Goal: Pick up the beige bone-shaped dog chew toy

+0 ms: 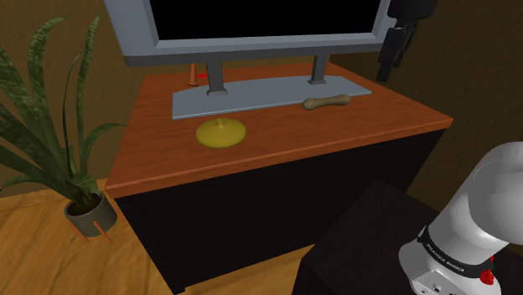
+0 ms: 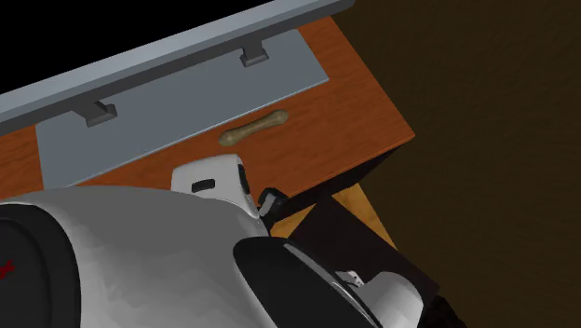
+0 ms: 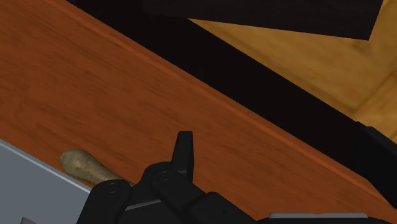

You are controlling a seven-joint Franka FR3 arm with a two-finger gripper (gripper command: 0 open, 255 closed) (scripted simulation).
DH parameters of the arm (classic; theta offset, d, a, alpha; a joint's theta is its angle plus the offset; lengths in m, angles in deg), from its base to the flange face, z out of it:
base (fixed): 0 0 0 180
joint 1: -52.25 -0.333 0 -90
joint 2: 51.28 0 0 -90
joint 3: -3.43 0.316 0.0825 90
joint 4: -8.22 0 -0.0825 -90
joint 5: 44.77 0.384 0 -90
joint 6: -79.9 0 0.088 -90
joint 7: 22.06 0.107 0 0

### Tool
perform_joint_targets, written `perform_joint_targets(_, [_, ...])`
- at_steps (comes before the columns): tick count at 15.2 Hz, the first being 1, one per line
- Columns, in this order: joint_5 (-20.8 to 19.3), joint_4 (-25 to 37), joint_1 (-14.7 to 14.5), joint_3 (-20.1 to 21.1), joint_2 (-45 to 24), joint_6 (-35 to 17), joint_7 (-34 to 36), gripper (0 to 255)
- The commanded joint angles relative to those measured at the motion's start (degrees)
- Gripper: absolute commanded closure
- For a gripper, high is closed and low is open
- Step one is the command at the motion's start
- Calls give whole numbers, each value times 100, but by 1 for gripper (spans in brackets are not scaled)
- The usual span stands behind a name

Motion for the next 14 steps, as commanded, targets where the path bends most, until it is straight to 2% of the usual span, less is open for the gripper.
perform_joint_targets(1, [0, 0, 0, 0, 0, 0, 0, 0])
perform_joint_targets(8, [-619, -470, -233, -1117, -330, -1082, -1899, 0])
perform_joint_targets(14, [-910, -422, -511, -2075, -1104, -2048, -3502, 0])
